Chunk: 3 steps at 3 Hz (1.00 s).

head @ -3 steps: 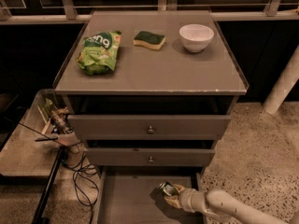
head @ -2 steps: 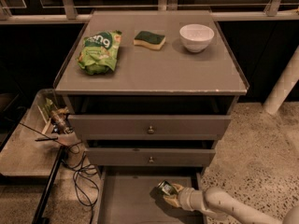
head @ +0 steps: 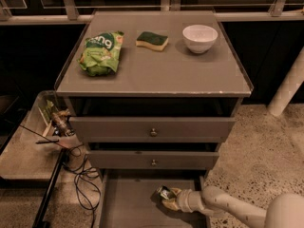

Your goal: Place green can into bottom drawer

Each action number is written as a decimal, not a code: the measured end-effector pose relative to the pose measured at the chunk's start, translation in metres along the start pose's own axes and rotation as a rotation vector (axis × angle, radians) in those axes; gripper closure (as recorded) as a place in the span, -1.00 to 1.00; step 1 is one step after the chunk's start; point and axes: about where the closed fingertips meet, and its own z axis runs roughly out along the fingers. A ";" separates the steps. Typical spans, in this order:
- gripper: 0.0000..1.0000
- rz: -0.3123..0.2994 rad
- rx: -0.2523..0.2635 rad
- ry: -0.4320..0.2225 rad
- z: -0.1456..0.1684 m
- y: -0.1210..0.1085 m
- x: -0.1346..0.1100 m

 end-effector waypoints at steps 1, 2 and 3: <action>1.00 0.004 -0.023 0.017 0.008 0.003 0.004; 1.00 0.006 -0.031 0.024 0.011 0.005 0.006; 0.65 0.006 -0.031 0.024 0.011 0.005 0.006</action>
Offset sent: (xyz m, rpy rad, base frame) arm -0.0048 0.0067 -0.0151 -0.0147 0.0453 0.0262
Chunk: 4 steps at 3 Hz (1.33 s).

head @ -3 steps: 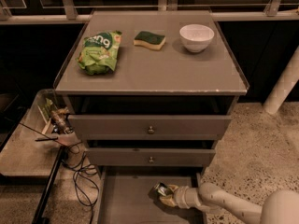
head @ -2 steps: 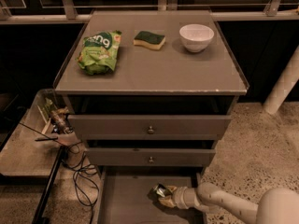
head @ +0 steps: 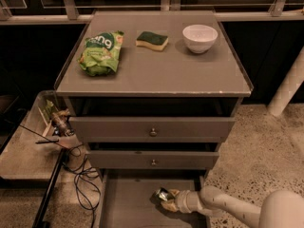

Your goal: Place green can into bottom drawer

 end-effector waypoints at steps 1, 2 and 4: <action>0.18 0.000 0.000 0.000 0.000 0.000 0.000; -0.28 0.000 0.000 0.000 0.000 0.000 0.000; -1.00 0.000 0.000 0.000 0.000 0.000 0.000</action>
Offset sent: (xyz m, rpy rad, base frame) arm 0.0000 0.0000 0.0000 0.0000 0.0000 0.0000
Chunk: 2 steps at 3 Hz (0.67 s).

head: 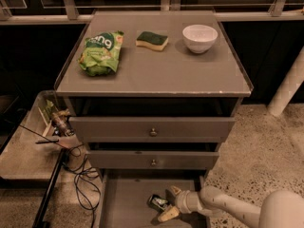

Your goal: Place green can into bottom drawer

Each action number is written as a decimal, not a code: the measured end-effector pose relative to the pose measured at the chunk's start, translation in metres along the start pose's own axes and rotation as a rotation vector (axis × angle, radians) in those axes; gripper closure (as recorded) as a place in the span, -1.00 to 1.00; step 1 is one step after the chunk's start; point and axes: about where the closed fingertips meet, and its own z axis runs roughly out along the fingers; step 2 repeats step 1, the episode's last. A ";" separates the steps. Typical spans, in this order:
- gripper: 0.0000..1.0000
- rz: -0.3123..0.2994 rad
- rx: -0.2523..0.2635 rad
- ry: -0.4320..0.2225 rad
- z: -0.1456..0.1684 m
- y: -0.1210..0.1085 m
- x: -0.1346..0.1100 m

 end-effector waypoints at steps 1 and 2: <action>-1.00 0.000 0.000 0.000 0.000 0.000 0.000; -1.00 0.000 0.000 0.000 0.000 0.000 0.000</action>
Offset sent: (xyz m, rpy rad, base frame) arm 0.0000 0.0000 0.0000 0.0000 0.0000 0.0000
